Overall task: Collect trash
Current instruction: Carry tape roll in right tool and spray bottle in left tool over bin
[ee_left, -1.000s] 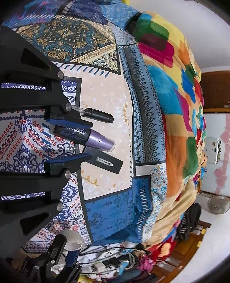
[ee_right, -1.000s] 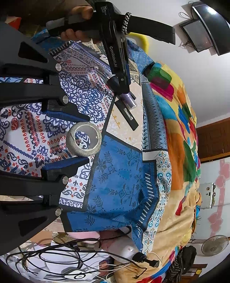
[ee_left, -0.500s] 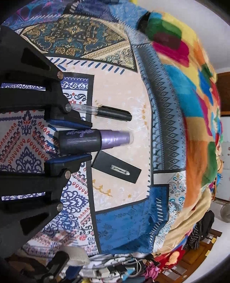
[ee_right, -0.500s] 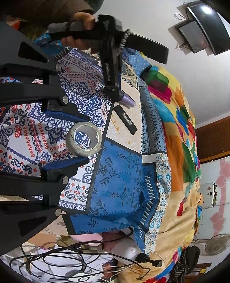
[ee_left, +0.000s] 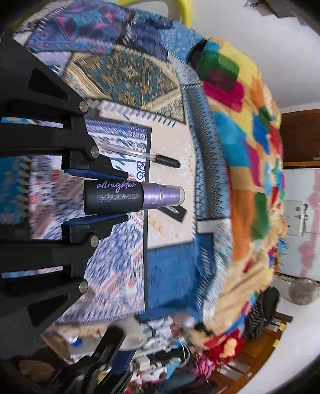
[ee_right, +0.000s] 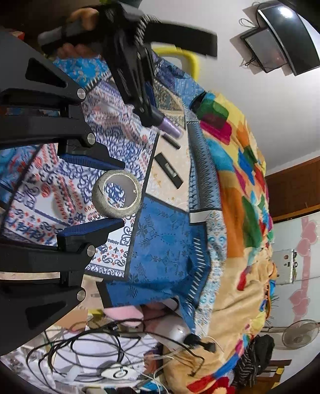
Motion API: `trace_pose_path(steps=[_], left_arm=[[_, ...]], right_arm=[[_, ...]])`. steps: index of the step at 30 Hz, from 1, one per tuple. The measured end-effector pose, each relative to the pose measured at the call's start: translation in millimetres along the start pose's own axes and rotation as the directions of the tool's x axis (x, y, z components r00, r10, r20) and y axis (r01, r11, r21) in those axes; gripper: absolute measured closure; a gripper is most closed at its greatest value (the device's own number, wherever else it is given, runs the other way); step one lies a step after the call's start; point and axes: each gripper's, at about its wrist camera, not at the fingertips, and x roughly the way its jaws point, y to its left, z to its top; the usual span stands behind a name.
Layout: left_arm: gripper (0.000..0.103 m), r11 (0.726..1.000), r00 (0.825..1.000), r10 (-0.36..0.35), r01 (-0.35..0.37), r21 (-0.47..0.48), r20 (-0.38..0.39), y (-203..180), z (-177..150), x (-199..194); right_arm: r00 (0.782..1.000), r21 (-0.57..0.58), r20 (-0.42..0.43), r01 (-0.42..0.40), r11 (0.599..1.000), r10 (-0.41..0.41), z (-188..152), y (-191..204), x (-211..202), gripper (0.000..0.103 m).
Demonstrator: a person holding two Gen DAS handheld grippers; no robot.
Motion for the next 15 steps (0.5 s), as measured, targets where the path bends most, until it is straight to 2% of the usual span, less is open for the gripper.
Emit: trace_pose_path(steps=[8, 15], left_arm=[[0.078, 1.0, 0.99, -0.011, 0.012, -0.013, 0.138, -8.8, -28.9, -133.0], [0.078, 0.999, 0.975, 0.004, 0.006, -0.044, 0.22, -3.4, -75.5, -222.0]], right_arm=[[0.996, -0.054, 0.086, -0.01, 0.999, 0.014, 2.6, 37.9, -81.8, 0.067], [0.988, -0.125, 0.146, -0.027, 0.992, 0.045, -10.0, 84.2, -149.0, 0.067]])
